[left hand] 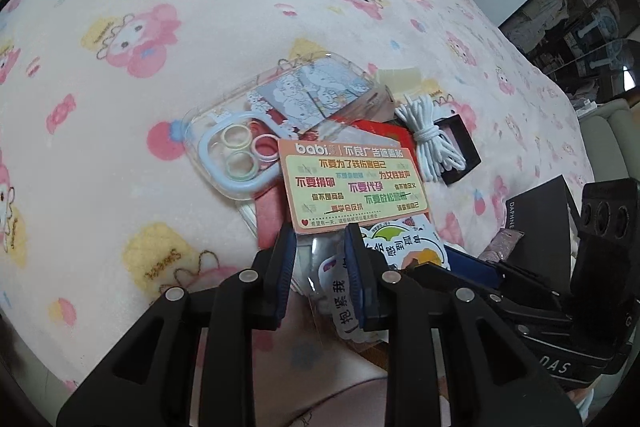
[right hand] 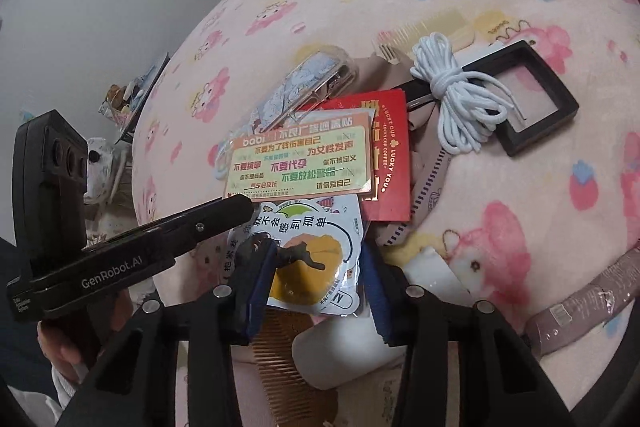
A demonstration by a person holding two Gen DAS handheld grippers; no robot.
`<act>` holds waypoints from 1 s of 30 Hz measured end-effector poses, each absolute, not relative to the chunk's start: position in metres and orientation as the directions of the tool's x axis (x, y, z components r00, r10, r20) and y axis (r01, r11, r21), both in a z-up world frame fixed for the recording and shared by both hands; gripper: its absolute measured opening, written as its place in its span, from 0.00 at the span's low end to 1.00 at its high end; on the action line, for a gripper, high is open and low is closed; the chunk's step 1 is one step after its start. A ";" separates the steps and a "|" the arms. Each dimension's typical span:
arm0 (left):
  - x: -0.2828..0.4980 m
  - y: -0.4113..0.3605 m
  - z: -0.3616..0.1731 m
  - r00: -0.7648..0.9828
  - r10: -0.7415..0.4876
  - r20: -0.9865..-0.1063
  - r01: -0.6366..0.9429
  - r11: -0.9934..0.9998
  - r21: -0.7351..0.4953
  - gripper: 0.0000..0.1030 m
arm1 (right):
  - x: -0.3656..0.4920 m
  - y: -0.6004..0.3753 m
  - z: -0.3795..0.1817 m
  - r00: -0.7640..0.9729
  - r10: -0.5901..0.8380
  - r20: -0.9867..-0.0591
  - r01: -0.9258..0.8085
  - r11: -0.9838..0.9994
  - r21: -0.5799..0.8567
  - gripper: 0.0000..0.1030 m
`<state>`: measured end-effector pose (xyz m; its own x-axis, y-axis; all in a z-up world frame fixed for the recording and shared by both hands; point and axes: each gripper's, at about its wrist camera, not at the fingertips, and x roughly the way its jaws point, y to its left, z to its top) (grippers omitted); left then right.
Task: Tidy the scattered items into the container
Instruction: 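Carry the held card and sticker sheet over the black box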
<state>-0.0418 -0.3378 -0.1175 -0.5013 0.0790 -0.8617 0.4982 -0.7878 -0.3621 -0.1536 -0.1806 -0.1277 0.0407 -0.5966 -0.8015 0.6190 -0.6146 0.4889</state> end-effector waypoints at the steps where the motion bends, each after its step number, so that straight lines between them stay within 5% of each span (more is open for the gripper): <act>1: -0.042 -0.332 -0.112 -0.508 0.082 -0.858 0.482 -0.798 -0.362 0.23 | -0.151 -0.175 -0.121 0.030 -0.605 -0.796 0.616 -0.616 0.491 0.38; 13: -0.065 -0.206 -0.050 -0.559 0.208 -0.803 0.213 -0.899 -0.382 0.24 | -0.117 -0.049 -0.026 -0.245 -0.598 -0.763 0.560 -0.730 0.392 0.38; 30: -0.119 -0.013 -0.039 -0.477 0.335 -0.812 -0.041 -0.932 -0.360 0.28 | -0.108 0.141 -0.016 -0.446 -0.462 -0.767 0.355 -0.878 0.322 0.38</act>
